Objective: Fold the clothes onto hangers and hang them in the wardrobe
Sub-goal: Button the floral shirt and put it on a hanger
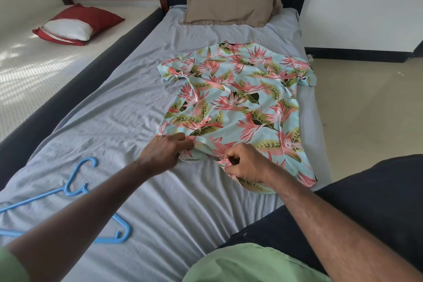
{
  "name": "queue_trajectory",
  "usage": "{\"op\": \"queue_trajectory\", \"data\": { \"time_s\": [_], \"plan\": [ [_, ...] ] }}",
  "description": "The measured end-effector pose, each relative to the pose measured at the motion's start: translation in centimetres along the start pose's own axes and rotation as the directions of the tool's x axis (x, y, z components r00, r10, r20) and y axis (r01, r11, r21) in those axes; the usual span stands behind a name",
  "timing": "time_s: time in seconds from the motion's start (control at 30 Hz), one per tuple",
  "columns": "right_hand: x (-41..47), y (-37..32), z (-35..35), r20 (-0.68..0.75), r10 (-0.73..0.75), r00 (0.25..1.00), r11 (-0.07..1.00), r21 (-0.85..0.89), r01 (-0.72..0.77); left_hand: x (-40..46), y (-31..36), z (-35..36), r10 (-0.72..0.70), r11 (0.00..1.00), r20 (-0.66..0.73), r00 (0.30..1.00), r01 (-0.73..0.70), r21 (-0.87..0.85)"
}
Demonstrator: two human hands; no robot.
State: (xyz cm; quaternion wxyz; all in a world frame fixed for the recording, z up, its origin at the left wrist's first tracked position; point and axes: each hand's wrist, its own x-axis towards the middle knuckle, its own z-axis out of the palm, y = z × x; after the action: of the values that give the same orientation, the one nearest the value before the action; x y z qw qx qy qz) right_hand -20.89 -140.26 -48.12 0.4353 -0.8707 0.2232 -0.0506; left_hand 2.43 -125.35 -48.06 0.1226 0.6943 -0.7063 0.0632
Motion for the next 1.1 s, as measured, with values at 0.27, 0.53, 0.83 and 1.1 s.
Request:
{"op": "queue_trajectory", "data": {
  "time_s": [0.27, 0.53, 0.83, 1.1],
  "plan": [
    [-0.1, 0.4, -0.4, -0.029, 0.004, 1.0, 0.997, 0.071, -0.002, 1.1, 1.8, -0.5, 0.033, 0.994, -0.13, 0.991, -0.018, 0.109],
    [-0.5, -0.5, 0.1, -0.042, -0.131, 0.99, 0.985, 0.103, 0.135, -2.7, 3.2, 2.4, 0.28, 0.949, 0.027, 0.96, -0.281, 0.14],
    [-1.6, -2.4, 0.8, 0.322, -0.052, 0.945, 0.987, -0.126, 0.097, -4.4, 3.2, 2.0, 0.157, 0.957, -0.088, 0.984, -0.173, -0.234],
    [-2.7, 2.6, -5.0, 0.153, 0.298, 0.942, 0.708, -0.697, -0.111, -3.7, -2.8, 0.9, -0.544, 0.825, 0.274, 0.793, 0.566, 0.002]
  ]
}}
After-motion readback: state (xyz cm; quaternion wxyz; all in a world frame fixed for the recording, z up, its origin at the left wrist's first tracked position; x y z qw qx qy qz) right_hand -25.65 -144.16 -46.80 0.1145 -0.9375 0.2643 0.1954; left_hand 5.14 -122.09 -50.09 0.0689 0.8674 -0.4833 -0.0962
